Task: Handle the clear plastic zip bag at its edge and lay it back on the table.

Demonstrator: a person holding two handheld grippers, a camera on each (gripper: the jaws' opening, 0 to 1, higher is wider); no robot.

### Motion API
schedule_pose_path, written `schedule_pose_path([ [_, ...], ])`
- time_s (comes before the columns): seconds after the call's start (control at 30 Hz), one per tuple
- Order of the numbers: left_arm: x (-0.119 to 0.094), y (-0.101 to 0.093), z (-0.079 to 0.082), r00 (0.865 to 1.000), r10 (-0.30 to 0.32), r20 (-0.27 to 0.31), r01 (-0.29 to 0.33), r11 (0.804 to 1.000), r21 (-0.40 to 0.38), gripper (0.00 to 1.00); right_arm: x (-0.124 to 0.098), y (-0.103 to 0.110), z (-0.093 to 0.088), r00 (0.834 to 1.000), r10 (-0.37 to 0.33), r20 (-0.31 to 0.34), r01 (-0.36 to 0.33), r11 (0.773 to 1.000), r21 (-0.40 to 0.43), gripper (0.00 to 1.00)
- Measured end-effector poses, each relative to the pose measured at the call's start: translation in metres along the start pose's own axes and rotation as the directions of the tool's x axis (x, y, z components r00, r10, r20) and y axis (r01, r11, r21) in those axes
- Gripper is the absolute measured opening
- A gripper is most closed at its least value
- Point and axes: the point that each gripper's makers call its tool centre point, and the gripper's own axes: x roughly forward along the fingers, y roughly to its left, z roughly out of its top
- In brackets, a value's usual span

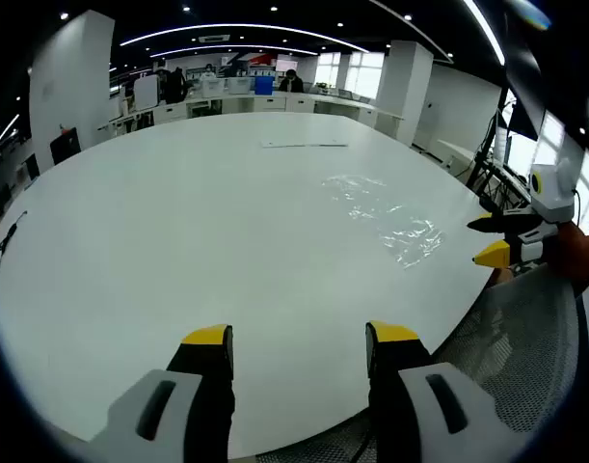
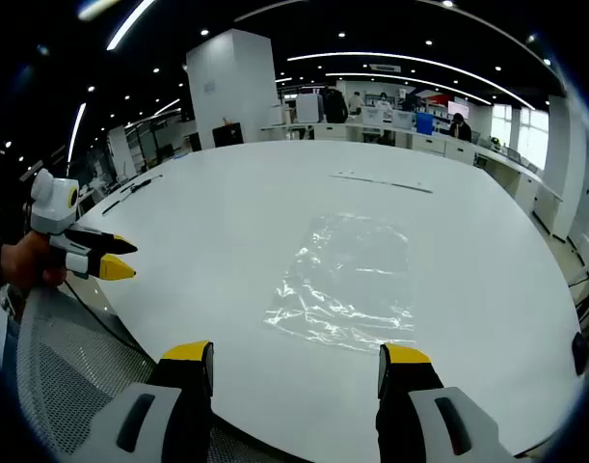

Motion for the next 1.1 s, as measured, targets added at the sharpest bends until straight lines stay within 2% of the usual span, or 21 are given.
schedule_pose_path([
  [0.5, 0.0031, -0.0045, 0.0011, 1.0, -0.024, 0.009, 0.023, 1.0, 0.015, 0.58, -0.0021, 0.0024, 0.0021, 1.0, -0.005, 0.001, 0.005, 1.0, -0.003, 0.69],
  [1.1, 0.0036, -0.0027, 0.0009, 1.0, -0.019, 0.009, 0.019, 1.0, 0.008, 0.57, -0.0025, -0.0003, 0.0016, 1.0, -0.019, -0.005, 0.019, 1.0, -0.008, 0.69],
])
